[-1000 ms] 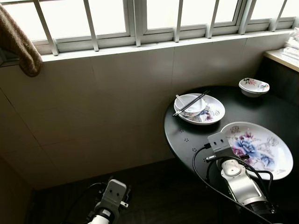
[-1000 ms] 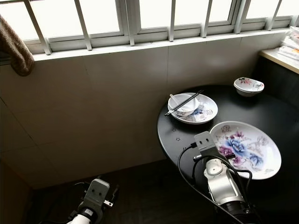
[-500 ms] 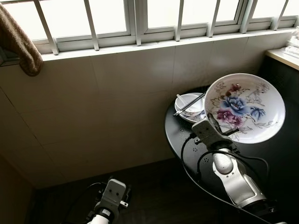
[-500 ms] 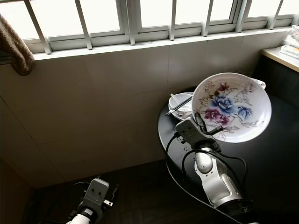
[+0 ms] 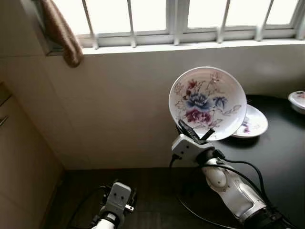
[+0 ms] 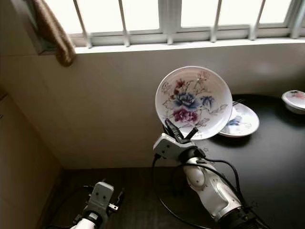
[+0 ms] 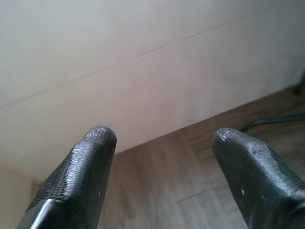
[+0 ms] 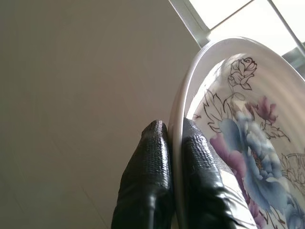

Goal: Kitchen organization

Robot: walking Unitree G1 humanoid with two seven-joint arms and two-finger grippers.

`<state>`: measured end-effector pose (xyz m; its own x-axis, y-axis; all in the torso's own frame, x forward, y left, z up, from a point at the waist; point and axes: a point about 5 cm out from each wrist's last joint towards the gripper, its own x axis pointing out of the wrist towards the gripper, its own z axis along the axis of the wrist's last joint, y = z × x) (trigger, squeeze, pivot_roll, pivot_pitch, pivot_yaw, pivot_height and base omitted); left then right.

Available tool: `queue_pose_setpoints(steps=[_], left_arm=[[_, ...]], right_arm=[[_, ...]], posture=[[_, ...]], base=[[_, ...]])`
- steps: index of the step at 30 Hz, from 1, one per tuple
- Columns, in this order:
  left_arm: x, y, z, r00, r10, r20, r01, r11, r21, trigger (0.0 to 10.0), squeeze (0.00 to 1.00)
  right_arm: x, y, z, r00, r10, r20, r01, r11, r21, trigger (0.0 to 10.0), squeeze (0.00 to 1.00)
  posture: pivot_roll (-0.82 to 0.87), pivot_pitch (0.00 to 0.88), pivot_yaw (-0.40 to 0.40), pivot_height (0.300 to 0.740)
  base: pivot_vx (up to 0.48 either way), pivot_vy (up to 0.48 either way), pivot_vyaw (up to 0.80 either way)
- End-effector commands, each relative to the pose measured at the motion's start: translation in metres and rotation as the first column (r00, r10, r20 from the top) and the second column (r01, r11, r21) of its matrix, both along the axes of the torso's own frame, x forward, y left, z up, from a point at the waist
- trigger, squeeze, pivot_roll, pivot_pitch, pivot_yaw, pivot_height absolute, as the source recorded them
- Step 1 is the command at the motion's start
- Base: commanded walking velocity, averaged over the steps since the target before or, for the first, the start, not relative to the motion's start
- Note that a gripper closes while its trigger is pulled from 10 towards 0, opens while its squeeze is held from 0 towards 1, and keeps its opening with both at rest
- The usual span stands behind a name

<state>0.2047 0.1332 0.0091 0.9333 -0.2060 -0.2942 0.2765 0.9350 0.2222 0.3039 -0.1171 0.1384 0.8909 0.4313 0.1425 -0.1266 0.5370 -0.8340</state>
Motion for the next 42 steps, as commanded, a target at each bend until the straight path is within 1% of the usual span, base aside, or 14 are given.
queue_pose_setpoints(steps=[1, 5, 6, 8, 9, 10, 12, 17, 20, 21, 27, 32, 35, 42], left_arm=[[-0.002, 0.008, -0.002, 1.0, 0.019, -0.008, -0.019, 1.0, 0.009, 10.0, 0.0], [-0.002, 0.008, -0.002, 1.0, 0.021, -0.004, -0.021, 1.0, 0.007, 10.0, 0.0], [-0.002, 0.008, -0.002, 1.0, 0.022, -0.002, -0.022, 1.0, 0.007, 10.0, 0.0], [-0.002, 0.008, -0.002, 1.0, 0.023, -0.001, -0.023, 1.0, 0.006, 10.0, 0.0], [-0.002, 0.008, -0.002, 1.0, 0.023, 0.0, -0.023, 1.0, 0.005, 10.0, 0.0], [-0.002, 0.008, -0.002, 1.0, 0.023, 0.0, -0.023, 1.0, 0.005, 10.0, 0.0], [-0.002, 0.009, -0.002, 1.0, 0.023, 0.001, -0.023, 1.0, 0.004, 10.0, 0.0], [-0.001, 0.01, -0.001, 1.0, 0.024, 0.006, -0.024, 1.0, 0.004, 10.0, 0.0], [-0.001, 0.01, -0.001, 1.0, 0.025, 0.01, -0.025, 1.0, 0.004, 10.0, 0.0], [-0.001, 0.01, -0.001, 1.0, 0.026, 0.012, -0.026, 1.0, 0.004, 10.0, 0.0], [0.0, 0.012, 0.0, 0.999, 0.027, 0.018, -0.027, 1.0, 0.005, 10.0, 0.0], [0.0, 0.012, 0.001, 0.999, 0.03, 0.028, -0.031, 0.999, 0.01, 10.0, 0.0], [0.0, 0.013, 0.002, 0.999, 0.034, 0.033, -0.035, 0.999, 0.013, 10.0, 0.0], [0.0, 0.015, 0.004, 0.997, 0.051, 0.052, -0.052, 0.998, 0.021, 10.0, 0.0]], right_arm=[[-0.003, 0.013, 0.004, 0.997, 0.074, 0.021, -0.075, 0.997, 0.0, 10.0, 0.0], [-0.008, 0.017, -0.001, 0.992, 0.126, -0.01, -0.126, 0.992, 0.002, 10.0, 0.0], [-0.011, 0.02, -0.006, 0.986, 0.161, -0.042, -0.161, 0.987, 0.014, 10.0, 0.0], [-0.015, 0.022, -0.01, 0.979, 0.191, -0.063, -0.191, 0.981, 0.008, 10.0, 0.0], [-0.018, 0.024, -0.017, 0.972, 0.218, -0.09, -0.219, 0.976, 0.001, 10.0, 0.0], [-0.018, 0.024, -0.017, 0.972, 0.218, -0.09, -0.219, 0.976, 0.001, 10.0, 0.0], [-0.023, 0.025, -0.025, 0.961, 0.244, -0.128, -0.245, 0.969, 0.007, 10.0, 0.0], [-0.025, 0.023, -0.038, 0.95, 0.244, -0.195, -0.248, 0.969, 0.004, 10.0, 0.0], [-0.027, 0.018, -0.048, 0.941, 0.236, -0.243, -0.242, 0.97, 0.004, 10.0, 0.0], [-0.027, 0.014, -0.054, 0.939, 0.218, -0.266, -0.227, 0.974, -0.001, 10.0, 0.0], [-0.032, 0.007, -0.069, 0.933, 0.195, -0.301, -0.212, 0.977, -0.024, 10.0, 0.0], [-0.032, 0.006, -0.074, 0.923, 0.188, -0.335, -0.191, 0.981, 0.024, 10.0, 0.0], [-0.032, 0.005, -0.078, 0.916, 0.179, -0.358, -0.174, 0.984, 0.048, 10.0, 0.0], [-0.033, 0.004, -0.082, 0.912, 0.181, -0.367, -0.179, 0.983, 0.04, 10.0, 0.0]], posture=[[-0.03, 0.0, 0.002, 0.74], [-0.03, 0.0, 0.001, 0.74], [-0.03, 0.0, 0.001, 0.74], [-0.03, 0.0, 0.001, 0.74], [-0.03, 0.0, 0.0, 0.74], [-0.03, 0.0, 0.0, 0.74], [-0.03, 0.0, 0.0, 0.74], [-0.03, 0.0, 0.001, 0.74], [-0.03, 0.0, 0.002, 0.74], [-0.03, 0.0, 0.001, 0.74], [-0.03, 0.0, 0.004, 0.74], [-0.03, 0.0, 0.007, 0.74], [-0.02, 0.0, 0.008, 0.74], [-0.02, 0.0, 0.007, 0.74]], base=[[0.0, 0.0, 0.8], [0.0, 0.0, 0.8], [0.0, 0.0, 0.8], [0.0, 0.0, 0.8], [0.0, 0.0, 0.8], [0.0, 0.0, 0.8], [0.0, 0.0, 0.8], [0.0, 0.0, 0.8], [0.0, 0.0, 0.8], [0.0, 0.0, 0.8], [0.0, 0.0, 0.8], [0.0, 0.0, 0.8], [0.0, 0.0, 0.0], [0.0, 0.0, 0.0]])
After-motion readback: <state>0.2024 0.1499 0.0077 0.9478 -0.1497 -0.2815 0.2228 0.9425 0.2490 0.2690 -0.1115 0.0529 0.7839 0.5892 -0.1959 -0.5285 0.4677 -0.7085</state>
